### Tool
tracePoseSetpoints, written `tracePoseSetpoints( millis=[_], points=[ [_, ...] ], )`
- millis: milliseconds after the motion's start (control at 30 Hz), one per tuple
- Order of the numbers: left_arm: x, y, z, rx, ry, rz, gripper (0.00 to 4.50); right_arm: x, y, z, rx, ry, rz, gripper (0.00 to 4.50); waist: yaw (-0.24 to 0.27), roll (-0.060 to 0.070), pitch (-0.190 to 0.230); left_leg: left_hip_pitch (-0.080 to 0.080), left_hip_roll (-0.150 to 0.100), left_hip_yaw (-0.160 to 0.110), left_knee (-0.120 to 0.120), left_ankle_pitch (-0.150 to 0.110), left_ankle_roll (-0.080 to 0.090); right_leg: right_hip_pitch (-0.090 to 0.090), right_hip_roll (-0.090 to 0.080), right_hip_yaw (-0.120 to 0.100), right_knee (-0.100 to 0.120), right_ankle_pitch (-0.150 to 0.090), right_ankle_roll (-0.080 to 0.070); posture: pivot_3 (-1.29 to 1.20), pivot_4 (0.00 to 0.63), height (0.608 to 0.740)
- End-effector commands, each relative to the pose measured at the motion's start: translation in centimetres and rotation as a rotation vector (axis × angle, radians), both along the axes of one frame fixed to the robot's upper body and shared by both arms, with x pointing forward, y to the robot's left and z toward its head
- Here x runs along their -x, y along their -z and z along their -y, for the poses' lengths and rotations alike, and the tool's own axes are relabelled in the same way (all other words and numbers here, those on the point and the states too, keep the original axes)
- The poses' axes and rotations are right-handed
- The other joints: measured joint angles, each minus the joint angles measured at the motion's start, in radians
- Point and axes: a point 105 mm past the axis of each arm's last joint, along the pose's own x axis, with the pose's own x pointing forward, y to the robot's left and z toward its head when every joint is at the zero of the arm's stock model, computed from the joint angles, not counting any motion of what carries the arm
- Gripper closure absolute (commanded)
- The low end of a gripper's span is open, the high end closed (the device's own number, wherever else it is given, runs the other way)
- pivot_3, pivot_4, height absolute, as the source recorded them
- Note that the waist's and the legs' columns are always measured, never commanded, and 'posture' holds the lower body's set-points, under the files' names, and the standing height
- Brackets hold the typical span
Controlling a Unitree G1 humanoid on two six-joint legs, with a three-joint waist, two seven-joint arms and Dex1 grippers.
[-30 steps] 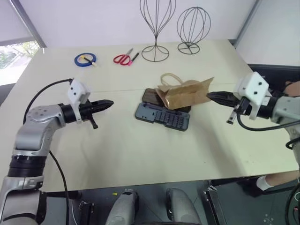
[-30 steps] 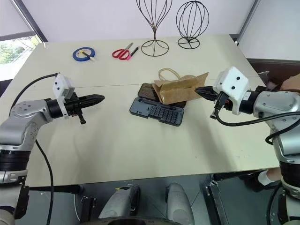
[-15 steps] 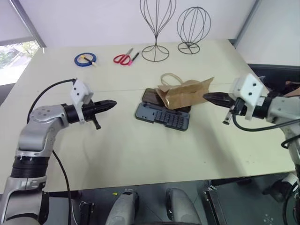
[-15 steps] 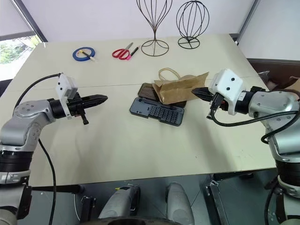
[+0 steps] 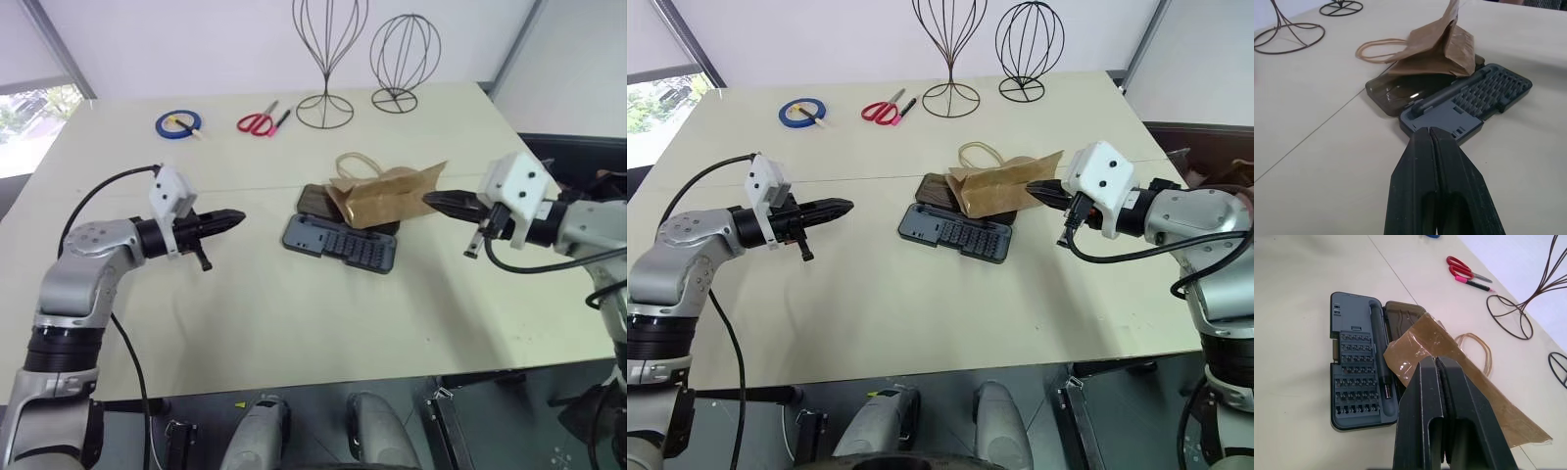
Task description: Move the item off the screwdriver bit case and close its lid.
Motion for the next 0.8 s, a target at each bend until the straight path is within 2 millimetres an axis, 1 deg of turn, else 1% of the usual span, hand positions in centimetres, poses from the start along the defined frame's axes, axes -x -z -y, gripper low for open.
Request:
tracePoseSetpoints(
  millis=[33, 133, 200, 233, 300, 467, 600, 700, 800],
  points=[
    [0.3, -0.9, 0.5, -0.002, 0.019, 0.035, 4.5, -0.1, -1.4, -0.2, 0.004, -0.007, 0.066, 4.49, 0.0, 0.0, 0.0, 0.0, 0.0, 0.0, 0.0, 0.0, 0.0, 0.0, 0.0, 0.0, 0.0, 0.0, 0.0, 0.0, 0.15, 0.74],
    [0.2, -0.8, 0.6, -0.003, 0.022, 0.034, 4.5, -0.6, -1.6, -0.2, -0.002, 0.001, 0.081, 4.49, -0.001, 0.0, 0.0, 0.0, 0.0, 0.0, 0.0, 0.0, 0.0, 0.0, 0.0, 0.0, 0.0, 0.0, 0.0, 0.0, 0.15, 0.74],
    [0.2, -0.7, 0.8, -0.002, 0.024, 0.033, 4.5, -1.2, -1.6, -0.2, -0.002, 0.009, 0.085, 3.97, -0.001, 0.0, 0.0, 0.0, 0.0, 0.0, 0.0, 0.0, 0.0, 0.0, 0.0, 0.0, 0.0, 0.0, 0.0, 0.0, 0.15, 0.74],
    [0.2, -0.6, 0.9, -0.003, 0.027, 0.032, 4.5, -1.6, -1.6, -0.2, 0.004, 0.012, 0.095, 3.58, -0.001, 0.0, 0.0, 0.0, 0.0, 0.0, 0.0, 0.0, 0.0, 0.0, 0.0, 0.0, 0.0, 0.0, 0.0, 0.0, 0.15, 0.74],
    [0.1, -0.5, 1.1, -0.003, 0.031, 0.03, 4.5, -2.5, -1.8, -0.3, 0.008, 0.022, 0.133, 2.64, -0.002, 0.0, 0.0, 0.0, 0.0, 0.0, 0.0, 0.0, 0.0, 0.0, 0.0, 0.0, 0.0, 0.0, 0.0, 0.0, 0.15, 0.74],
    [0.0, -0.5, 1.3, -0.003, 0.035, 0.032, 4.5, -4.0, -1.3, -0.9, 0.015, -0.003, 0.135, 0.05, -0.002, 0.0, 0.0, 0.0, 0.0, 0.0, 0.0, 0.0, 0.0, 0.0, 0.0, 0.0, 0.0, 0.0, 0.0, 0.0, 0.15, 0.74],
    [0.0, -0.4, 1.4, -0.001, 0.032, 0.033, 4.5, -5.6, -0.8, -1.1, 0.074, -0.008, 0.158, 0.05, -0.002, 0.0, 0.0, 0.0, 0.0, 0.0, 0.0, 0.0, 0.0, -0.001, 0.0, 0.0, 0.0, 0.0, 0.0, 0.0, 0.15, 0.74],
    [0.1, -0.3, 1.5, -0.002, 0.031, 0.034, 4.5, -6.6, -0.3, -1.4, 0.094, -0.035, 0.123, 0.05, -0.004, 0.0, 0.001, 0.0, -0.001, 0.0, 0.0, 0.0, 0.0, -0.001, 0.0, 0.0, 0.001, 0.0, 0.0, 0.0, 0.15, 0.74],
    [0.0, -0.4, 1.6, 0.0, 0.023, 0.044, 4.5, -8.2, 0.2, -1.5, 0.147, -0.037, 0.104, 0.05, -0.008, 0.0, 0.001, 0.0, -0.001, 0.0, 0.0, 0.0, 0.0, -0.001, 0.0, 0.0, 0.001, 0.0, 0.0, 0.0, 0.15, 0.74]
  ],
)
